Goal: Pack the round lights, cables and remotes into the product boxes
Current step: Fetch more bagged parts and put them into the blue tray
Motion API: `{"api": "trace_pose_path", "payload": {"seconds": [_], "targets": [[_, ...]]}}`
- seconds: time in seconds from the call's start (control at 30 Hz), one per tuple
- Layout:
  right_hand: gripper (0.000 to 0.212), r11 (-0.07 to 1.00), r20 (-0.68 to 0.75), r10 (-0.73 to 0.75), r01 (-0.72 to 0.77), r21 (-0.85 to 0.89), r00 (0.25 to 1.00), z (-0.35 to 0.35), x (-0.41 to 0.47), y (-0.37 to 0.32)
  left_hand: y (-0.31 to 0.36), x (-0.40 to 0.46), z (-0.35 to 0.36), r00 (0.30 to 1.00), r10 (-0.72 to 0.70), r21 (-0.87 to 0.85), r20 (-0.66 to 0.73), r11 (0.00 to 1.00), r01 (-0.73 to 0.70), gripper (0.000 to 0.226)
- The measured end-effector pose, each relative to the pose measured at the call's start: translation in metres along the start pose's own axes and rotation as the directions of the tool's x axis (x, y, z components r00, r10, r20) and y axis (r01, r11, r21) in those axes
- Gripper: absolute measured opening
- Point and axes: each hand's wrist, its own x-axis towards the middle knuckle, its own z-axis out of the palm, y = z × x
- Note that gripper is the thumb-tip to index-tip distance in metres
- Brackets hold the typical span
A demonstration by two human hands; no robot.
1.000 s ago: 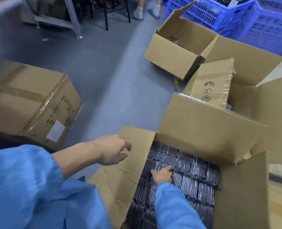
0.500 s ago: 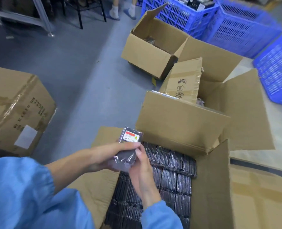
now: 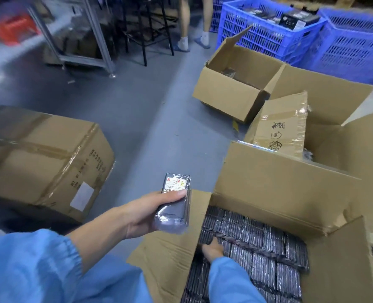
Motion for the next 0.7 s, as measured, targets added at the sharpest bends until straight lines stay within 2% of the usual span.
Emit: {"api": "trace_pose_path", "payload": {"seconds": [0.13,0.23,0.27,0.37,0.43,0.63,0.7], "targets": [[0.056,1.000,0.035,0.023,-0.023,0.003,0.999,0.003,0.000,0.000,0.005,-0.004,-0.015,0.992,0.103,-0.054,-0.078,0.993,-0.107,0.047],[0.048,0.990,-0.003,-0.007,0.008,0.139,1.000,-0.002,-0.001,-0.006,0.005,-0.009,-0.024,0.988,0.130,-0.076,-0.085,0.988,-0.137,0.048],[0.049,0.980,0.006,-0.001,0.000,0.197,1.000,-0.002,-0.001,-0.006,0.004,-0.011,-0.027,0.987,0.134,-0.078,-0.086,0.987,-0.140,0.050],[0.072,0.920,0.041,0.041,-0.054,0.388,0.998,-0.001,0.001,0.008,0.001,-0.012,-0.031,0.983,0.148,-0.080,-0.110,0.984,-0.157,0.064],[0.076,0.914,0.045,0.063,-0.075,0.399,0.997,0.002,0.000,0.011,-0.001,-0.009,-0.030,0.980,0.152,-0.088,-0.128,0.982,-0.164,0.062],[0.061,0.918,-0.050,0.061,-0.036,0.396,0.997,0.010,0.000,0.015,-0.002,-0.006,-0.021,0.981,0.128,-0.050,-0.147,0.989,-0.136,0.063],[0.063,0.904,-0.011,0.053,-0.043,0.425,0.999,0.014,0.000,0.014,-0.004,-0.005,-0.022,0.983,0.118,-0.040,-0.144,0.991,-0.125,0.061]]}}
